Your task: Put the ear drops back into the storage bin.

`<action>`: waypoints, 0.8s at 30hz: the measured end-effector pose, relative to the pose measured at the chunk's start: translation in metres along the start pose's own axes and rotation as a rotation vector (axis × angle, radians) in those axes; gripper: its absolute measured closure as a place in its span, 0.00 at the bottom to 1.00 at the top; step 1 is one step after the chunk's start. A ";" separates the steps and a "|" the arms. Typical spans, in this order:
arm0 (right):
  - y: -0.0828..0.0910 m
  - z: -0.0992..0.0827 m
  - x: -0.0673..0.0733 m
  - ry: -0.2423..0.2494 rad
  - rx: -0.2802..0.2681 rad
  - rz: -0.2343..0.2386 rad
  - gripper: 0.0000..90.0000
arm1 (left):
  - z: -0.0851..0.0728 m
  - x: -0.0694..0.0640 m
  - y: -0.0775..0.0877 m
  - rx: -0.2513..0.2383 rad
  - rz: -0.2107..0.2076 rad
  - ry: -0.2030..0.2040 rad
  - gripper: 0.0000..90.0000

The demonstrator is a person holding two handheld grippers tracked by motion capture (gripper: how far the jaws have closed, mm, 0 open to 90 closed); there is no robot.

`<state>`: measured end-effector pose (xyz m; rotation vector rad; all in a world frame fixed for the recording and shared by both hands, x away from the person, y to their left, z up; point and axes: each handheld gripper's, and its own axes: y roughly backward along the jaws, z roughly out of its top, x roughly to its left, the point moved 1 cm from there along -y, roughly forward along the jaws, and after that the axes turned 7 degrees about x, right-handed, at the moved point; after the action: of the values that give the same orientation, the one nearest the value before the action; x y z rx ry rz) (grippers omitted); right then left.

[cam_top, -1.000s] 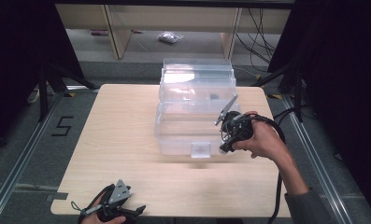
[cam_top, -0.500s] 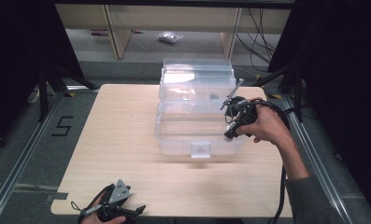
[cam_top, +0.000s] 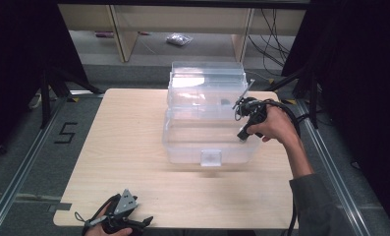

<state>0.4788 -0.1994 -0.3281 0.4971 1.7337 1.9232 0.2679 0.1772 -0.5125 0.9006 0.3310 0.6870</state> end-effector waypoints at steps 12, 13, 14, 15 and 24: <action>-0.026 0.007 -0.022 -0.047 0.040 0.015 0.67 | 0.000 -0.001 -0.001 -0.003 -0.009 0.018 0.17; -0.028 0.007 -0.023 -0.047 0.041 0.015 0.67 | 0.000 -0.001 -0.001 -0.001 -0.006 0.013 0.17; -0.031 0.008 -0.024 -0.052 0.046 0.017 0.67 | 0.000 -0.002 -0.002 -0.013 -0.008 0.030 0.17; -0.033 0.008 -0.025 -0.056 0.052 0.015 0.67 | 0.000 -0.002 -0.002 -0.016 0.000 0.024 0.17; -0.055 0.013 -0.034 -0.081 0.108 0.020 0.67 | 0.000 -0.002 -0.001 -0.016 0.002 0.017 0.17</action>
<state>0.5204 -0.2055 -0.3793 0.6254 1.7929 1.8043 0.2674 0.1755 -0.5136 0.8801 0.3396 0.6985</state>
